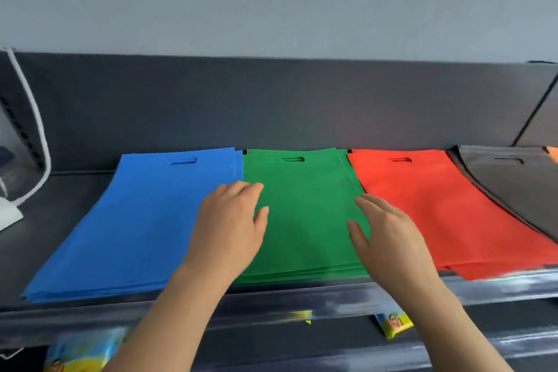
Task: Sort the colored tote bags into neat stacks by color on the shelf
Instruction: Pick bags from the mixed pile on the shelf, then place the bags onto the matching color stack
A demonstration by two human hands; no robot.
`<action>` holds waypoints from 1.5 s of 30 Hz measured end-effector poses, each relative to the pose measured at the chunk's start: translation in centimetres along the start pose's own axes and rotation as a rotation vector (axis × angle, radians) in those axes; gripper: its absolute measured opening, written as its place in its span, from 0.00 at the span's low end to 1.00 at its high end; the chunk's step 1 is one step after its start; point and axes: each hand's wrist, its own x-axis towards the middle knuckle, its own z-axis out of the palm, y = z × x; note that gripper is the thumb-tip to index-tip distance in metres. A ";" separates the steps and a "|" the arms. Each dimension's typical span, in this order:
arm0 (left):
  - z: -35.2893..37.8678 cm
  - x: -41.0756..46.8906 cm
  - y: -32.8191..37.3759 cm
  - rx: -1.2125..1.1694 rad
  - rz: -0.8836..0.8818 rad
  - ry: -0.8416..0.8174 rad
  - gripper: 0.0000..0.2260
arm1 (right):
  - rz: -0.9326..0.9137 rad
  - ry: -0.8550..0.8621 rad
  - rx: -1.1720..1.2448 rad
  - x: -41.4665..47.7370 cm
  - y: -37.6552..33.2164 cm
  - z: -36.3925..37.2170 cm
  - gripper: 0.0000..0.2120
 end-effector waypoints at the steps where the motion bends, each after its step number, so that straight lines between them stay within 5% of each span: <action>1: 0.7 0.4 1.5 -0.004 0.033 -0.003 0.15 | 0.017 0.009 -0.014 -0.4 1.4 -0.6 0.11; 16: 11.8 4.9 27.7 -0.157 0.202 -0.099 0.15 | 0.229 0.066 -0.128 -4.1 27.1 -10.3 0.10; 25: 18.0 6.3 42.2 -0.219 0.261 -0.169 0.15 | 0.372 -0.009 -0.160 -6.6 40.4 -15.8 0.22; 45: 27.8 17.2 62.9 -0.282 0.379 -0.271 0.19 | 0.488 -0.005 -0.184 -0.5 63.0 -19.9 0.22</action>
